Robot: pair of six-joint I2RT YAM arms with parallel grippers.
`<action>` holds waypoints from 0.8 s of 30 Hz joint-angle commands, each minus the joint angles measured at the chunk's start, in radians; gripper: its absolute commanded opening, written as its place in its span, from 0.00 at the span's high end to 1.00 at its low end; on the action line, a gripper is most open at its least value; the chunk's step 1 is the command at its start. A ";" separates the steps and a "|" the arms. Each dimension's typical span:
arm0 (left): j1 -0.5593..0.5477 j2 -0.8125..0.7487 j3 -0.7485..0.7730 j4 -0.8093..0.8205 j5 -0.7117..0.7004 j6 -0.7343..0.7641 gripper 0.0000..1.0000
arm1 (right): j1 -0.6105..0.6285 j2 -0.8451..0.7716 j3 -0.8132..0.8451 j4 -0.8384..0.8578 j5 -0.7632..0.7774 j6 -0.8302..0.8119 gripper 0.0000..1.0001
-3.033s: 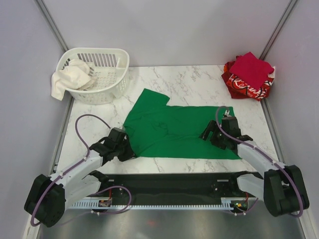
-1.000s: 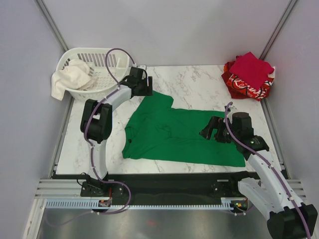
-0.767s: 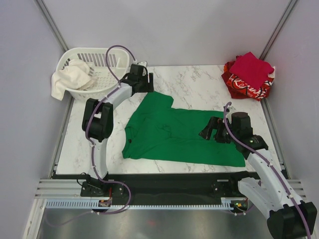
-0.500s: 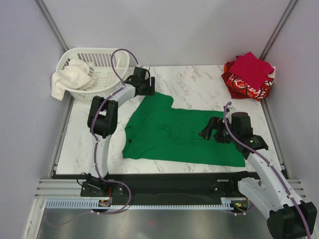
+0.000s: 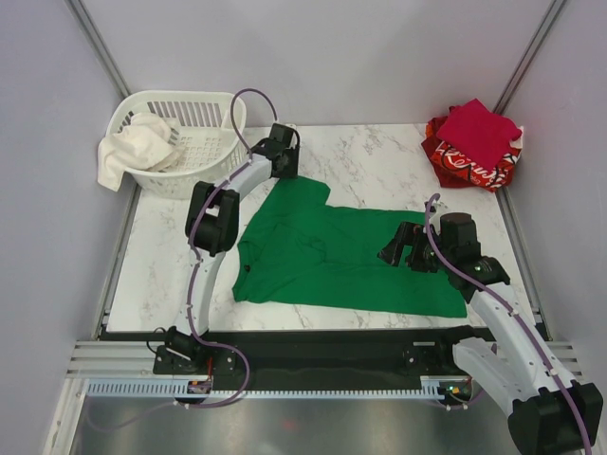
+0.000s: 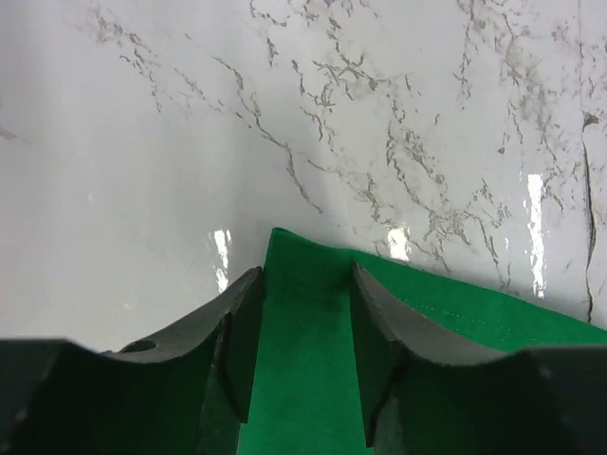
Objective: Fold and stack the t-shirts
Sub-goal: Fold the tshirt
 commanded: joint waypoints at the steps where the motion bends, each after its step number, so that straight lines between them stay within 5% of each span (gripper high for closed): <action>1: -0.002 0.035 0.024 -0.066 -0.007 0.034 0.52 | 0.001 0.000 -0.006 0.042 -0.008 -0.015 0.02; 4: -0.002 0.035 0.024 -0.065 0.009 0.046 0.80 | 0.000 0.002 -0.009 0.045 -0.008 -0.015 0.02; 5: -0.002 0.037 0.024 -0.066 0.017 0.047 0.97 | 0.000 0.005 -0.009 0.045 -0.007 -0.015 0.02; 10: -0.002 -0.009 -0.010 -0.069 -0.006 0.032 0.98 | 0.001 0.015 -0.001 0.042 0.042 0.003 0.02; 12: -0.002 -0.058 -0.060 -0.068 -0.068 -0.017 0.98 | 0.000 0.041 0.031 0.013 0.181 0.039 0.02; 24: -0.002 -0.144 -0.224 -0.025 -0.171 -0.098 0.98 | -0.037 0.491 0.430 0.000 0.641 0.059 0.03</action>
